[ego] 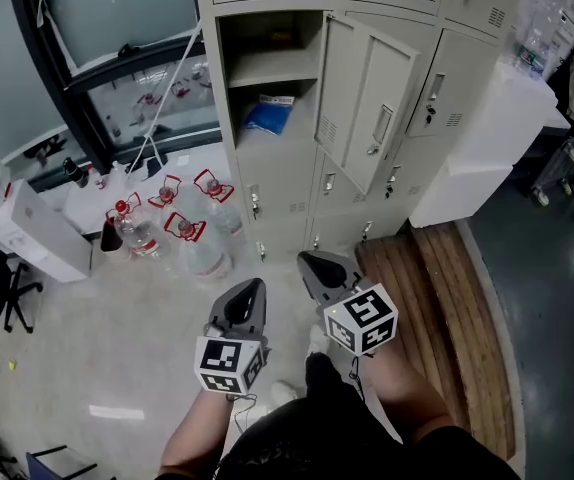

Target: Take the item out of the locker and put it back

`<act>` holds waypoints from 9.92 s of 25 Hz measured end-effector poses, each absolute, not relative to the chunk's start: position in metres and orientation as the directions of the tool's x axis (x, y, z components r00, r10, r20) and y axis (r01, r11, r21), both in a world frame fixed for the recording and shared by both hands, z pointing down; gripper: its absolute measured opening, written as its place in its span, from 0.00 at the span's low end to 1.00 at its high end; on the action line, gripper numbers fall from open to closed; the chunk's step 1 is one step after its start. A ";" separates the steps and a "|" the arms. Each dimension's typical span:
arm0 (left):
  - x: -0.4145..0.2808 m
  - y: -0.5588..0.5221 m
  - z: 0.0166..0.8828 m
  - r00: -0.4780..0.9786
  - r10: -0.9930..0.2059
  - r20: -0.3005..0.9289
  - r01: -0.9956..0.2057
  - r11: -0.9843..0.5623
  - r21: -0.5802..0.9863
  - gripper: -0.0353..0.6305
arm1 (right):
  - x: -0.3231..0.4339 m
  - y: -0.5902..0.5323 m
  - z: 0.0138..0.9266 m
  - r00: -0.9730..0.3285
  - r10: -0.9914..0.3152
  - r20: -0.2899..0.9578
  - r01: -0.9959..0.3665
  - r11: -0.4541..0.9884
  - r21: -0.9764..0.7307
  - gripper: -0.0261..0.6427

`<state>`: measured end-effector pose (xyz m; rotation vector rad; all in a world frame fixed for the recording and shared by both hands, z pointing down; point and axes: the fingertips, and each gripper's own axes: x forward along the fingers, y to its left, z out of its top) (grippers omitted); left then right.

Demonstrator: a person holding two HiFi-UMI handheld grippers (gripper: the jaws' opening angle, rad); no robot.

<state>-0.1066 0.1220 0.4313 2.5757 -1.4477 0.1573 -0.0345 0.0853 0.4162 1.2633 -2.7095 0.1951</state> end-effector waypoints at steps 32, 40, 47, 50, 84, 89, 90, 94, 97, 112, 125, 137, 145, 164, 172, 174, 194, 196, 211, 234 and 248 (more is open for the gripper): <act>-0.075 -0.121 0.442 0.432 -0.877 0.212 -0.901 -0.427 0.071 0.06 | -0.008 -0.142 0.438 -0.692 -0.692 0.204 -0.717 0.691 -0.091 0.04; -0.063 -0.185 0.449 0.374 -0.900 0.225 -0.926 -0.375 0.042 0.06 | 0.000 -0.184 0.446 -0.724 -0.654 0.221 -0.682 0.727 -0.082 0.04; -0.064 -0.227 0.457 0.296 -0.926 0.233 -0.952 -0.305 -0.004 0.06 | 0.004 -0.203 0.455 -0.748 -0.624 0.229 -0.652 0.755 -0.072 0.04; -0.065 -0.239 0.461 0.272 -0.931 0.244 -0.959 -0.284 -0.016 0.06 | 0.004 -0.206 0.457 -0.754 -0.615 0.229 -0.642 0.764 -0.061 0.04; -0.069 -0.395 0.499 0.313 -0.879 0.359 -0.939 -0.344 -0.022 0.45 | 0.002 -0.281 0.482 -0.655 -0.699 0.287 -0.748 0.654 -0.112 0.04; -0.070 -0.412 0.514 0.278 -0.870 0.407 -0.943 -0.327 -0.056 0.50 | 0.000 -0.289 0.484 -0.652 -0.700 0.292 -0.751 0.649 -0.121 0.04; -0.071 -0.415 0.517 0.273 -0.868 0.415 -0.944 -0.325 -0.059 0.51 | 0.001 -0.290 0.485 -0.652 -0.699 0.293 -0.751 0.649 -0.123 0.04; -0.074 -0.425 0.525 0.256 -0.861 0.440 -0.947 -0.316 -0.067 0.52 | 0.002 -0.292 0.489 -0.652 -0.692 0.309 -0.750 0.648 -0.131 0.04; -0.074 -0.430 0.528 0.240 -0.855 0.460 -0.944 -0.316 -0.095 0.52 | 0.004 -0.294 0.492 -0.652 -0.690 0.315 -0.750 0.647 -0.135 0.04; -0.071 -0.429 0.547 0.177 -0.790 0.587 -0.912 -0.356 -0.203 0.47 | -0.001 -0.287 0.494 -0.662 -0.678 0.319 -0.741 0.655 -0.149 0.04; -0.076 -0.420 0.540 0.155 -0.819 0.552 -0.885 -0.363 -0.291 0.13 | -0.001 -0.274 0.491 -0.666 -0.676 0.315 -0.738 0.657 -0.150 0.04; -0.077 -0.381 0.518 0.175 -0.851 0.495 -0.924 -0.316 -0.216 0.10 | 0.000 -0.261 0.491 -0.700 -0.653 0.289 -0.708 0.689 -0.156 0.04; -0.070 -0.329 0.503 0.165 -0.869 0.466 -0.938 -0.283 -0.197 0.10 | 0.003 -0.233 0.485 -0.735 -0.623 0.268 -0.670 0.729 -0.141 0.04; -0.095 -0.182 0.500 0.172 -0.872 0.459 -0.953 -0.265 -0.146 0.09 | -0.014 -0.184 0.471 -0.736 -0.633 0.241 -0.669 0.734 -0.117 0.04; -0.123 -0.110 0.490 0.207 -0.871 0.445 -0.948 -0.291 -0.127 0.09 | -0.029 -0.139 0.457 -0.688 -0.688 0.232 -0.720 0.687 -0.097 0.04; -0.126 -0.090 0.488 0.218 -0.869 0.444 -0.947 -0.299 -0.120 0.09 | -0.032 -0.123 0.454 -0.677 -0.699 0.231 -0.730 0.677 -0.093 0.04; -0.138 0.039 0.490 0.292 -0.850 0.438 -0.925 -0.368 -0.099 0.09 | -0.040 -0.002 0.455 -0.620 -0.748 0.238 -0.779 0.622 -0.074 0.04; -0.139 0.043 0.492 0.296 -0.848 0.440 -0.924 -0.371 -0.093 0.09 | -0.041 0.003 0.457 -0.618 -0.748 0.241 -0.781 0.621 -0.074 0.04; -0.144 0.036 0.488 0.309 -0.851 0.424 -0.921 -0.379 -0.091 0.09 | -0.042 -0.006 0.455 -0.601 -0.762 0.240 -0.794 0.605 -0.067 0.04; -0.095 -0.053 0.482 0.314 -0.857 0.410 -0.916 -0.386 -0.107 0.09 | 0.005 -0.091 0.453 -0.593 -0.770 0.234 -0.800 0.596 -0.065 0.04; -0.063 -0.157 0.479 0.260 -0.878 0.402 -0.935 -0.332 -0.121 0.09 | 0.022 -0.177 0.455 -0.659 -0.717 0.229 -0.744 0.666 -0.055 0.04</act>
